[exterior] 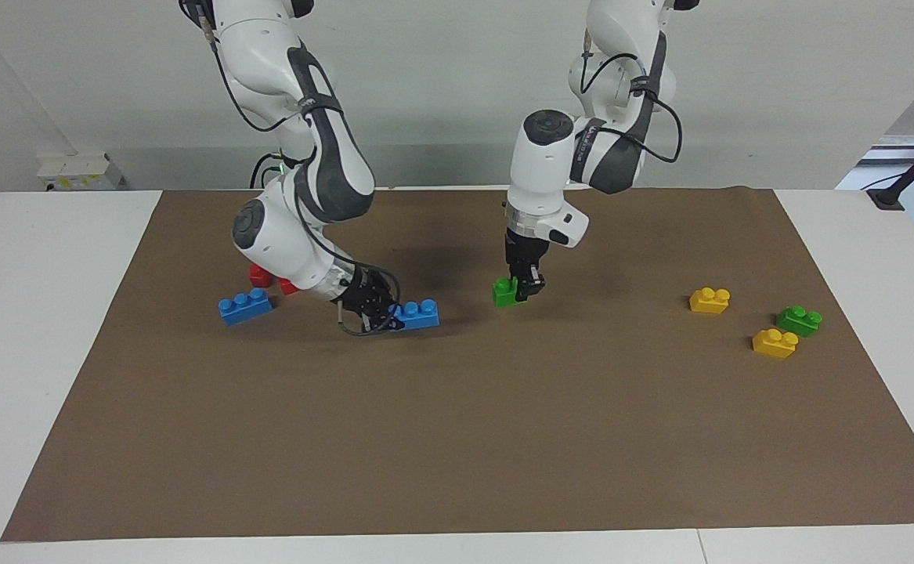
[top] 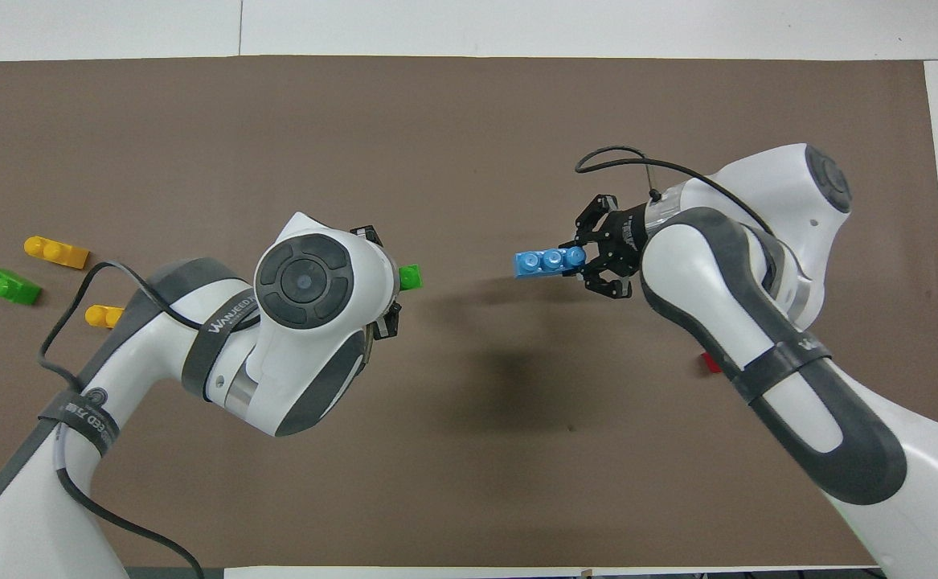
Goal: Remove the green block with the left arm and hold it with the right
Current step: 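Pull the green block away with the left gripper while the right gripper holds blue, then lower the green block with the left gripper while the right gripper lowers blue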
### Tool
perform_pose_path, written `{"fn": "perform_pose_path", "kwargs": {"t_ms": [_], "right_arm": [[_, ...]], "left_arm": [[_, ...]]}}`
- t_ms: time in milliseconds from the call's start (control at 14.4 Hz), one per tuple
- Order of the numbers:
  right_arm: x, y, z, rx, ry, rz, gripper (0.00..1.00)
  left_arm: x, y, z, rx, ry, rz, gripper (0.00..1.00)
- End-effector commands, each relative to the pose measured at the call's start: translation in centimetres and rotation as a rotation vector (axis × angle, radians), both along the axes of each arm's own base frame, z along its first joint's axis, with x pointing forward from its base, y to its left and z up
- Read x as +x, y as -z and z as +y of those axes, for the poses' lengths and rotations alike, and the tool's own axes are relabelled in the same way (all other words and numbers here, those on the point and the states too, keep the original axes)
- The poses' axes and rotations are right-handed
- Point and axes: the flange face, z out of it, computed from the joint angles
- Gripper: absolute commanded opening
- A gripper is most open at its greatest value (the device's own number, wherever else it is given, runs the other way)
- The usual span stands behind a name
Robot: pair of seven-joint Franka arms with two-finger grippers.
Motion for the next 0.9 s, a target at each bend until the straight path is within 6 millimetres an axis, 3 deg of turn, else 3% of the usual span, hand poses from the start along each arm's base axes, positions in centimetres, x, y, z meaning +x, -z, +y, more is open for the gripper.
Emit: {"fn": "perform_pose_path", "kwargs": {"t_ms": [0, 209, 417, 626, 834], "right_arm": [[0.6, -0.4, -5.0, -0.008, -0.038, -0.009, 0.00], [1.4, -0.9, -10.1, -0.022, -0.083, -0.048, 0.00], [1.2, -0.3, -14.1, -0.066, -0.091, -0.043, 0.00], [0.6, 2.0, -18.1, -0.065, -0.085, -0.039, 0.00], [0.2, 4.1, -19.4, -0.058, -0.094, -0.021, 0.00]], "left_arm": [[1.6, -0.5, 3.1, 0.014, 0.039, 0.017, 0.00], [3.6, -0.4, 7.5, 0.021, 0.080, 0.037, 0.00], [6.1, -0.5, 13.7, 0.020, 0.126, 0.047, 0.00], [7.7, -0.3, 19.9, 0.039, 0.220, 0.047, 0.00], [8.4, 0.0, 23.9, 0.053, 0.385, 0.046, 0.00]]}}
